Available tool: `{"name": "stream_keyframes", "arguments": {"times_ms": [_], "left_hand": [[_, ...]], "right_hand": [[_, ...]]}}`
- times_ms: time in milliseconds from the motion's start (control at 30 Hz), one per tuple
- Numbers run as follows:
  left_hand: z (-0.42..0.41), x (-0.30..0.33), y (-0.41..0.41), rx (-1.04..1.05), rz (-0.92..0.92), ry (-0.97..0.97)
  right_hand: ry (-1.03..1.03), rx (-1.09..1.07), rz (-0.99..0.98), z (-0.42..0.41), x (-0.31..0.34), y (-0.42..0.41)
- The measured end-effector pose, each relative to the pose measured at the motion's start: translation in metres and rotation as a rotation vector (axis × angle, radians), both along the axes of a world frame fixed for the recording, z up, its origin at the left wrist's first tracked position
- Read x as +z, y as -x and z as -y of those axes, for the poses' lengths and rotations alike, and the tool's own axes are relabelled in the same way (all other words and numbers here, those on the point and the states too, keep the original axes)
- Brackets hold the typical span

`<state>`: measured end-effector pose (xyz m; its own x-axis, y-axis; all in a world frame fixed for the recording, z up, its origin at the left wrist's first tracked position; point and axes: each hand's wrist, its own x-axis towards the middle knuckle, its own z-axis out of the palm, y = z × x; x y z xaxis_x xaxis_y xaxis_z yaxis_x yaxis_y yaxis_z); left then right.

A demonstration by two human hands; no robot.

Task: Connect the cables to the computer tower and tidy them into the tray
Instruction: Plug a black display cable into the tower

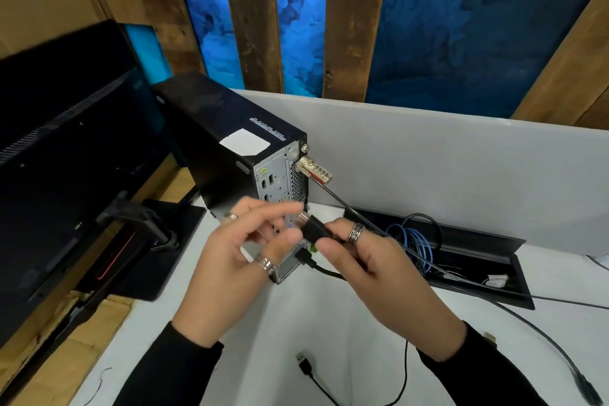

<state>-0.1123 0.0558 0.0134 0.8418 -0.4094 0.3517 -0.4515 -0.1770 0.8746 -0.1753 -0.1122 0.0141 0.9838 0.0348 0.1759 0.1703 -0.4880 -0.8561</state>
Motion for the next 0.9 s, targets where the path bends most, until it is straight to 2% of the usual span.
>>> {"name": "stream_keyframes", "arguments": {"times_ms": [200,267,367,567,700,900], "left_hand": [[-0.011,0.042,-0.049,0.176,0.384,-0.135],[-0.009,0.054,-0.068,0.204,0.468,-0.229],[-0.002,0.063,-0.092,0.177,0.539,-0.380],[0.018,0.067,-0.128,0.012,0.534,-0.642],[0.025,0.068,-0.140,-0.078,0.491,-0.653],[0.033,0.059,-0.142,-0.120,0.328,-0.616]], "right_hand": [[0.386,-0.171,0.050,-0.011,0.001,-0.033],[0.521,-0.227,0.095,-0.017,-0.003,-0.044],[0.602,-0.264,0.177,-0.024,-0.007,-0.056],[0.612,-0.268,0.221,-0.029,-0.017,-0.067],[0.684,-0.349,0.249,-0.032,-0.021,-0.071],[0.641,-0.370,0.287,-0.030,-0.023,-0.071]]}}
